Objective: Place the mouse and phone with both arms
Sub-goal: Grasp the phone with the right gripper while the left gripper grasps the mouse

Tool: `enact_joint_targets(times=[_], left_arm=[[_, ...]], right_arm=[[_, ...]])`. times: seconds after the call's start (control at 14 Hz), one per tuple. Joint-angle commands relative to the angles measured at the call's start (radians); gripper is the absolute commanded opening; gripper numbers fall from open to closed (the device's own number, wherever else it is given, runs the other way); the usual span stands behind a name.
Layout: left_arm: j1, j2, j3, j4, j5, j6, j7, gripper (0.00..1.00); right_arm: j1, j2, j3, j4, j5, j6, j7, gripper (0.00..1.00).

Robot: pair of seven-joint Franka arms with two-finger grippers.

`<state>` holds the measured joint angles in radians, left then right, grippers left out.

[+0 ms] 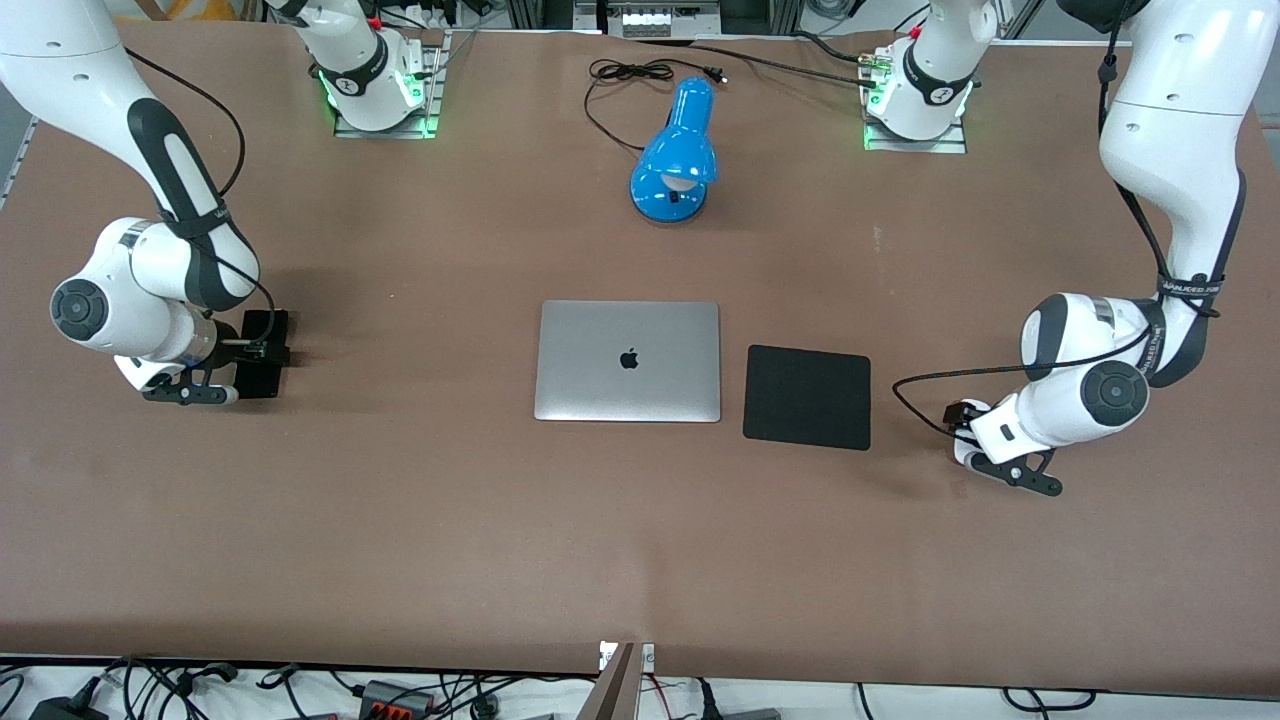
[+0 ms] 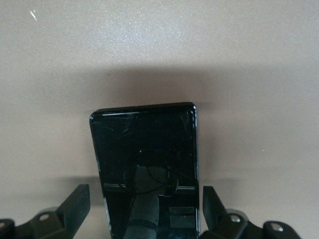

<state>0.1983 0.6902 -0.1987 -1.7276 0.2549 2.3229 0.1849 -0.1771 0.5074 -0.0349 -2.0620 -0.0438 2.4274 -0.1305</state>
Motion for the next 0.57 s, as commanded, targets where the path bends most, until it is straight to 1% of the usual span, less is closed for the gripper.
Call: enact_joint_targets(times=[0.0,0.21,0.29,0.36,0.43,0.5], left_arm=[[0.006,-0.011,-0.002,-0.036,0.029,0.042,-0.022,1.00],[0.007,-0.009,-0.002,-0.053,0.030,0.076,-0.022,1.00],[0.007,-0.009,-0.002,-0.056,0.030,0.082,-0.024,0.97],[0.007,-0.012,-0.002,-0.059,0.030,0.082,-0.024,0.77],[0.007,-0.012,-0.002,-0.059,0.029,0.082,-0.024,0.62],[0.009,-0.014,-0.002,-0.059,0.029,0.079,-0.024,0.48]], right_arm=[[-0.005,0.014,0.009,0.010,0.018,0.012,-0.027,1.00],[-0.005,0.031,0.009,0.010,0.016,0.033,-0.029,1.00],[-0.007,0.031,0.009,0.010,0.016,0.033,-0.043,1.00],[-0.007,0.034,0.009,0.010,0.016,0.035,-0.046,1.00],[-0.010,0.037,0.009,0.010,0.016,0.035,-0.053,1.00],[-0.012,0.037,0.009,0.010,0.016,0.035,-0.066,0.96]])
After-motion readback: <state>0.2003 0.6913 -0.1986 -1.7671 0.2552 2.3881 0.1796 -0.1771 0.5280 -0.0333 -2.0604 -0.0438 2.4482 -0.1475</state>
